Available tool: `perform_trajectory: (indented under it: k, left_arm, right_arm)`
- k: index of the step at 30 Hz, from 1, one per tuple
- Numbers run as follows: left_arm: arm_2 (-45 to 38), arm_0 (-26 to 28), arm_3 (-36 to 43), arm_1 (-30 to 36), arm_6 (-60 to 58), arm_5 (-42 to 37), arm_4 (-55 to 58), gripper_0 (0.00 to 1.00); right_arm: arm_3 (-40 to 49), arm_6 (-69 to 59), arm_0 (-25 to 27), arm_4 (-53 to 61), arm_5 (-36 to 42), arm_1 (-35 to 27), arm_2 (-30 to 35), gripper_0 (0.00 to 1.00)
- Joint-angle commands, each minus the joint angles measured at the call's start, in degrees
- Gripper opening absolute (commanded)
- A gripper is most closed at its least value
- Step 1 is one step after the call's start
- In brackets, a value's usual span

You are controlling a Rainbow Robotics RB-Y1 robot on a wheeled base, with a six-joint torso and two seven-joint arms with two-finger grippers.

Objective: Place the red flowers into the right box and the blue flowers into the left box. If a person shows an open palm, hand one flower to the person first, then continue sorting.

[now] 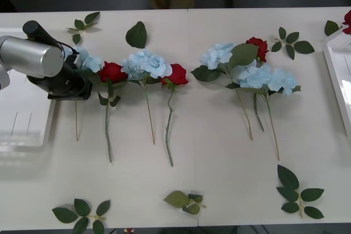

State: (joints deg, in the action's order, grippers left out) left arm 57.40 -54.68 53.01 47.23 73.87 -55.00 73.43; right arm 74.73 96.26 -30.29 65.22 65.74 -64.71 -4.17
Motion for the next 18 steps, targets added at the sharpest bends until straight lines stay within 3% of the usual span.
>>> perform_trajectory:
  k: [1,6,13,18]
  left_arm:
    - [0.35,-0.43,0.08,-0.47,1.02,0.06,-1.01,0.0]
    - [0.26,-2.98,0.08,0.23,1.02,-5.3,-0.65,0.0]
    - [0.26,-12.82,0.96,4.28,1.63,-20.5,0.58,0.0]
    - [0.26,-19.76,2.89,8.76,4.79,-27.18,1.72,0.0]
  right_arm:
    - [-6.09,7.98,-2.41,-7.65,-8.7,-2.26,0.13,0.0]
    - [-14.0,10.27,-3.37,-10.73,-12.3,-2.0,-2.42,0.0]
    - [-20.5,11.06,-3.37,-16.79,-14.14,-1.38,-3.65,0.0]
    - [-24.02,9.65,-3.37,-18.29,-23.46,0.73,-7.43,0.0]
